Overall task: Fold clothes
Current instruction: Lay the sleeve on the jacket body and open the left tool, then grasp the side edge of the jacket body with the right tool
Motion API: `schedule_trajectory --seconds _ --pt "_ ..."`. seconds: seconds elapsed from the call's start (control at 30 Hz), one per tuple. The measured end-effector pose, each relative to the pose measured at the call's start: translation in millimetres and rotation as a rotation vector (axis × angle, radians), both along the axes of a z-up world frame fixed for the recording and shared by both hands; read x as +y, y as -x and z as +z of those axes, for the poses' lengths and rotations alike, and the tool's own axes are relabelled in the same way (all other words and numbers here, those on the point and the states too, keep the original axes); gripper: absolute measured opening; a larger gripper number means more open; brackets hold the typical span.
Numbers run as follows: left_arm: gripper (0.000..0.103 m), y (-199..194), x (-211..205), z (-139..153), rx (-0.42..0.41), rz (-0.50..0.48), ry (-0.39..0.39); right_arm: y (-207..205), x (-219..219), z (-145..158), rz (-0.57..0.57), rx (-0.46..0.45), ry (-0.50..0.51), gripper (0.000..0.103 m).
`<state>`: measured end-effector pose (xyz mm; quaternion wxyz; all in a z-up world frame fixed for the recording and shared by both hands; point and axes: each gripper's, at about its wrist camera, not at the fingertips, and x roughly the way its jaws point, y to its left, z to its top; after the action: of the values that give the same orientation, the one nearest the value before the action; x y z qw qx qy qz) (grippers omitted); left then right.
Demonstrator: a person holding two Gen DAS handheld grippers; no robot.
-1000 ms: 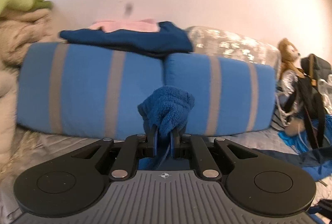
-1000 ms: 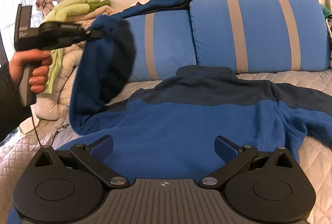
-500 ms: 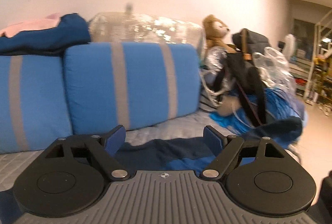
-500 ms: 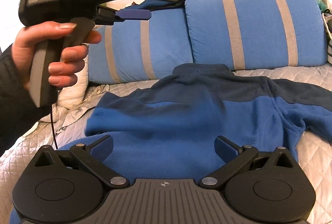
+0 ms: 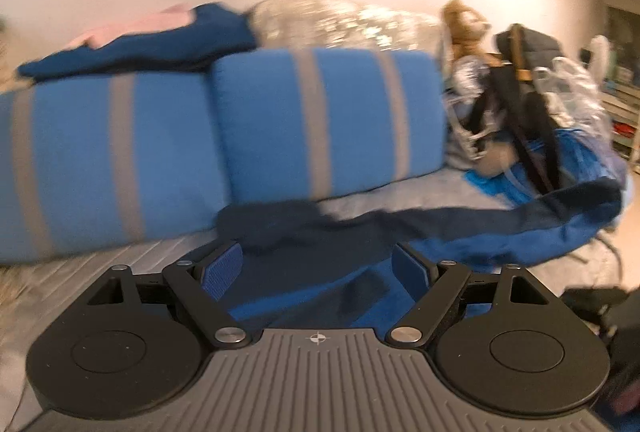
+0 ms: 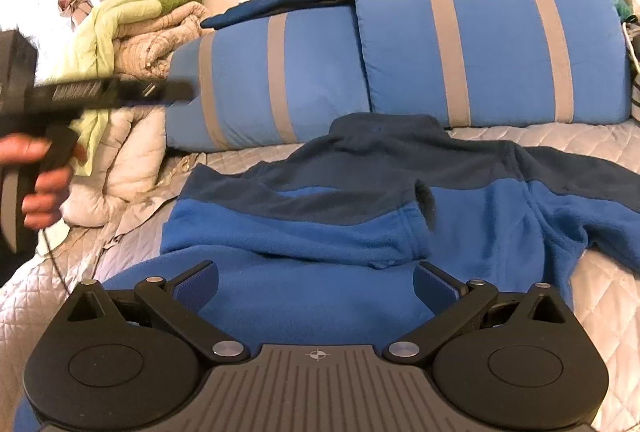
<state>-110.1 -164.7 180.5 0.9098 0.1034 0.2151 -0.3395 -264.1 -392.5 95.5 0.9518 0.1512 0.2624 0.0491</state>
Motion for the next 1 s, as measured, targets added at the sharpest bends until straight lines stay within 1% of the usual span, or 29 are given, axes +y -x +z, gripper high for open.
schedule_trajectory --seconds 0.13,0.3,0.37,0.53,0.57,0.6,0.73,0.83,0.9,1.0 --pt "0.082 -0.6 49.8 -12.5 0.046 0.087 0.026 -2.5 1.5 -1.1 0.01 0.015 0.005 0.103" --pt "0.082 -3.0 103.2 -31.9 0.119 0.191 0.084 -1.6 -1.6 -1.2 -0.011 0.012 0.001 0.103" --pt "0.082 -1.8 118.5 -40.9 0.149 0.218 0.103 -1.6 -3.6 0.3 -0.034 0.014 0.004 0.103" --pt "0.083 1.0 140.6 -66.0 0.197 0.241 0.116 -18.9 -12.6 3.2 -0.038 0.088 0.011 0.102" --pt "0.082 0.5 143.3 -70.7 0.207 0.243 0.116 -23.3 -14.0 4.6 -0.032 0.098 0.032 0.102" --pt "0.082 -0.1 145.9 -75.4 0.217 0.245 0.117 -28.6 -14.4 6.7 -0.018 0.101 0.077 0.101" --pt "0.083 -3.1 151.4 -92.2 0.247 0.246 0.127 -52.6 -11.8 16.1 0.084 0.079 0.297 0.099" --pt "0.082 -4.8 153.9 -101.0 0.259 0.241 0.137 -70.4 -10.1 19.8 0.156 0.05 0.437 0.098" --pt "0.083 -7.3 152.7 -104.8 0.255 0.239 0.126 -82.1 -10.1 20.7 0.221 0.041 0.503 0.098" --pt "0.082 -10.5 150.7 -111.0 0.245 0.24 0.102 -97.1 -9.8 16.6 0.298 0.048 0.606 0.094"
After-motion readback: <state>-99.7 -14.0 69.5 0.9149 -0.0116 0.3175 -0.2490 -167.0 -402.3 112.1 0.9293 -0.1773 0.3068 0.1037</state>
